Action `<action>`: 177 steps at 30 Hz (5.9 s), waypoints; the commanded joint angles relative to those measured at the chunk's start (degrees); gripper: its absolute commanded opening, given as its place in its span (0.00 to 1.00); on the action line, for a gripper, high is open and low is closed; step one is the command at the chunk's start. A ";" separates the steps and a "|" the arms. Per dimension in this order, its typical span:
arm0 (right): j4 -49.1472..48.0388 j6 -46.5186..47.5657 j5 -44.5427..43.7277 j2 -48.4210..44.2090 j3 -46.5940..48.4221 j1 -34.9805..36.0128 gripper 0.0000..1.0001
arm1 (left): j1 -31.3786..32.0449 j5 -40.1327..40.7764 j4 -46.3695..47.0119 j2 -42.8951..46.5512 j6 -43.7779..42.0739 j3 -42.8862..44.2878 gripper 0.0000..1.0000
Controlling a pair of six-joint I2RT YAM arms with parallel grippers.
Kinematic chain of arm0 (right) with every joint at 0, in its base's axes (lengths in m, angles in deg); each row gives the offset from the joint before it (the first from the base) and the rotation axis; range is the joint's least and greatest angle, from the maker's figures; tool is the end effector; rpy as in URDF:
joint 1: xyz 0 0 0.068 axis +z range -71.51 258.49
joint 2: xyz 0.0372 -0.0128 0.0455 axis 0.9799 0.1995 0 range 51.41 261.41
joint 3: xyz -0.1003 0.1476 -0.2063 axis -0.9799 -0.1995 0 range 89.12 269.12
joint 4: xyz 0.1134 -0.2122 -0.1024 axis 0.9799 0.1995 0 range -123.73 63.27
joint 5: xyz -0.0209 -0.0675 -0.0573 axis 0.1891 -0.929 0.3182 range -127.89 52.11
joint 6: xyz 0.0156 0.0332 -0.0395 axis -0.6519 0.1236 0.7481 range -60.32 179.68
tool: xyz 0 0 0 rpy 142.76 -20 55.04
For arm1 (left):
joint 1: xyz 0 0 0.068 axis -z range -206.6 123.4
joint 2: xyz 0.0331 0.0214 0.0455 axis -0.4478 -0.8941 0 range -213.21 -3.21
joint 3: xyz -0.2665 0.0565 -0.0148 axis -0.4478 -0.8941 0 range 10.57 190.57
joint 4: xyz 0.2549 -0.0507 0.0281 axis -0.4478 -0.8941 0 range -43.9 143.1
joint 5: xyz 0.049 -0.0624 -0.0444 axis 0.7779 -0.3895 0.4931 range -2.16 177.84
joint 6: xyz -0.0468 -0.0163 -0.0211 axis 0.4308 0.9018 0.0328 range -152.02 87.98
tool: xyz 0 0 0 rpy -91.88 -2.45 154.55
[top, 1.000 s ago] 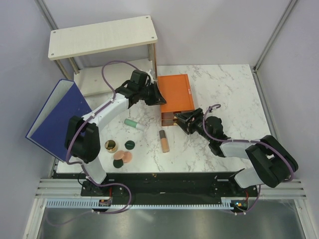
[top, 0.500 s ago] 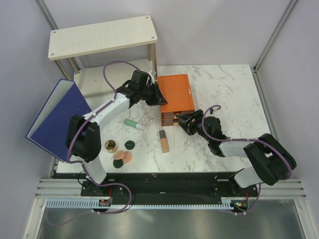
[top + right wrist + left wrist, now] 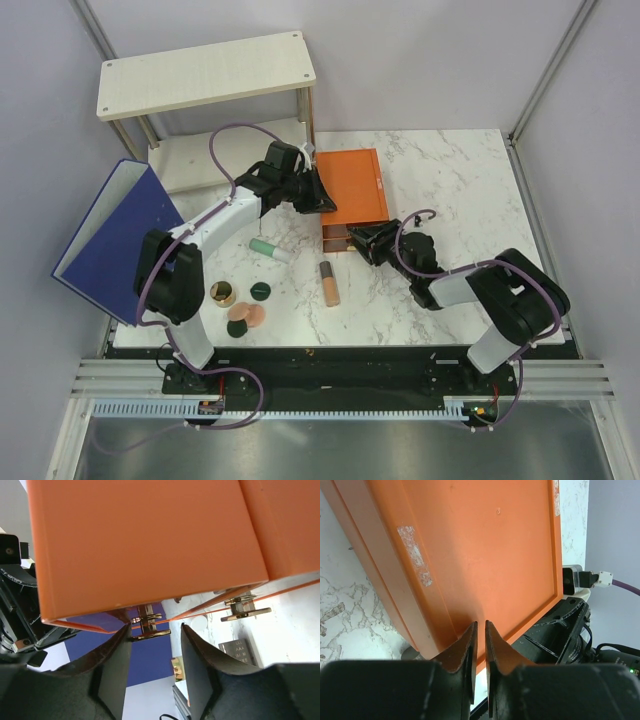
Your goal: Organize the makeup
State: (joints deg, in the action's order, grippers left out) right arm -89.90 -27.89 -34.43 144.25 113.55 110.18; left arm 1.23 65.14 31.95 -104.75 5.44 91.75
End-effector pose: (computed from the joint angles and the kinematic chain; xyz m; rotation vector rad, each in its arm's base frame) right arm 0.2424 0.1521 0.1482 0.9248 1.8511 1.4708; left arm 0.3503 -0.2004 0.2724 0.0151 2.4536 -1.0068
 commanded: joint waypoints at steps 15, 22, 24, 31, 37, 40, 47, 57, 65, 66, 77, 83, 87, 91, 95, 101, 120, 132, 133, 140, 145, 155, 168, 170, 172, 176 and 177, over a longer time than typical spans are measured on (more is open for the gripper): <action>12.03 -1.12 -3.55 -5.03 0.71 0.92 0.00 | 0.55 -0.68 -0.56 -2.26 -0.28 1.43 0.17; 24.68 -1.37 -3.55 -13.81 -0.87 2.15 0.00 | 0.64 0.20 -3.64 -4.72 -0.19 3.36 0.13; 26.53 -2.77 -4.08 -17.15 -1.74 3.21 0.00 | 0.64 0.37 -3.81 -5.07 -0.10 3.28 0.13; 39.00 -3.92 -5.31 -26.65 -3.24 6.02 0.00 | 0.64 0.37 -4.25 -5.60 -0.27 3.19 0.13; 44.64 -6.64 -5.31 -32.36 -4.73 7.34 0.00 | 0.64 0.72 -4.43 -5.69 -0.54 3.10 0.13; 45.79 -6.83 -5.22 -33.95 -5.35 7.69 0.00 | 0.64 0.64 -4.60 -5.78 -0.45 3.01 0.13; 49.48 -5.51 -4.60 -35.09 -4.39 9.27 0.00 | 0.64 1.16 -5.31 -5.69 -0.89 2.92 0.13; 56.07 -6.47 -3.90 -36.41 -2.37 10.77 0.00 | 0.64 1.52 -5.75 -5.25 -0.98 2.48 0.14; 61.70 -5.95 -3.82 -38.78 -1.14 11.74 0.00 | 0.73 1.95 -5.92 -4.29 -0.89 1.17 0.15; 62.13 -5.68 -4.16 -39.22 -0.70 11.74 0.00 | 0.73 1.87 -5.75 -4.11 -0.98 1.17 0.15; 71.89 3.72 -6.28 -45.81 10.64 12.00 0.29 | 0.73 2.57 -6.01 1.60 -6.16 5.73 0.50; 73.03 5.56 -4.96 -47.05 11.34 11.91 0.45 | 0.73 3.89 -9.86 6.26 -12.04 10.74 0.66; 76.80 8.81 -5.83 -48.97 13.27 12.00 0.49 | 0.73 9.06 -17.77 8.54 -20.73 13.56 0.71; 80.85 14.08 -9.35 -49.60 17.84 11.91 0.62 | 0.73 21.34 -19.81 13.02 -31.09 6.91 0.73; 85.33 23.90 -13.91 -47.49 26.52 11.82 0.80 | 0.73 27.52 -18.76 19.16 -42.88 -2.94 0.73; 89.73 31.23 -17.96 -43.53 33.75 11.83 0.94 | 0.73 32.29 -8.49 28.22 -57.38 -20.61 0.74; 89.12 33.51 -21.57 -40.36 38.15 9.54 0.98 | 0.64 23.40 -5.92 10.75 -68.39 -20.98 0.72; 89.21 35.19 -21.57 -39.31 40.61 6.90 0.98 | -0.15 25.34 -2.76 3.37 -68.04 -21.51 0.70; 89.21 35.27 -21.40 -38.96 40.70 6.64 0.98 | -0.24 25.34 -1.98 2.84 -67.69 -21.34 0.70; 89.12 36.77 -19.81 -38.08 42.02 5.06 0.98 | -0.33 26.74 -2.84 -2.52 -63.74 -18.53 0.59; 89.21 36.42 -19.55 -39.05 41.14 4.36 0.98 | -0.50 27.10 -5.22 -5.51 -63.73 -17.47 0.39; 89.12 36.50 -18.58 -39.40 39.91 3.48 0.98 | -2.78 27.09 -8.38 1.05 -59.52 -18.78 0.02; 84.39 40.89 -18.41 -31.76 40.34 3.30 0.92 | -5.07 21.40 -14.36 24.88 -51.19 -13.69 0.02; 83.41 44.93 -19.37 -27.74 43.75 3.30 0.90 | -4.90 15.86 -13.84 29.01 -49.06 -13.95 0.02; 83.32 49.92 -20.16 -24.47 48.58 3.30 0.89 | -4.20 12.35 -12.00 32.69 -46.25 -14.74 0.02; 83.23 55.38 -20.34 -15.61 55.45 3.12 0.89 | -1.65 9.17 -6.39 38.06 -41.15 -17.90 0.02; 83.32 56.10 -20.08 -14.19 56.60 2.95 0.89 | -1.30 8.38 -5.06 38.95 -38.01 -18.95 0.02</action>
State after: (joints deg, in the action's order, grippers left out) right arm -3.76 20.39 -53.44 125.78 163.32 113.52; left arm -1.94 80.53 20.30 -70.17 -42.41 75.19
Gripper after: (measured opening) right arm 0.895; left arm 0.366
